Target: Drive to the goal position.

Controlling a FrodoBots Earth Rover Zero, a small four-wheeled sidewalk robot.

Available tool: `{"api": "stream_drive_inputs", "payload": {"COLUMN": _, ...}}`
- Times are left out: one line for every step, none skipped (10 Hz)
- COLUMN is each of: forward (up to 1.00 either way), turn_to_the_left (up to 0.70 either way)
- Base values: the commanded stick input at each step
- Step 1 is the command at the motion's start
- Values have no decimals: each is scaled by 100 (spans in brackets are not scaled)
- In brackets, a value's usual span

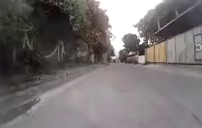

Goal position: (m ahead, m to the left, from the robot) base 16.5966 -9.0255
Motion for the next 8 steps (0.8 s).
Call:
{"api": "stream_drive_inputs", "payload": {"forward": 100, "turn_to_the_left": 0}}
{"api": "stream_drive_inputs", "payload": {"forward": 100, "turn_to_the_left": -16}}
{"api": "stream_drive_inputs", "payload": {"forward": 100, "turn_to_the_left": -40}}
{"api": "stream_drive_inputs", "payload": {"forward": 100, "turn_to_the_left": -40}}
{"api": "stream_drive_inputs", "payload": {"forward": 100, "turn_to_the_left": -6}}
{"api": "stream_drive_inputs", "payload": {"forward": 100, "turn_to_the_left": 0}}
{"api": "stream_drive_inputs", "payload": {"forward": 100, "turn_to_the_left": 0}}
{"api": "stream_drive_inputs", "payload": {"forward": 100, "turn_to_the_left": 0}}
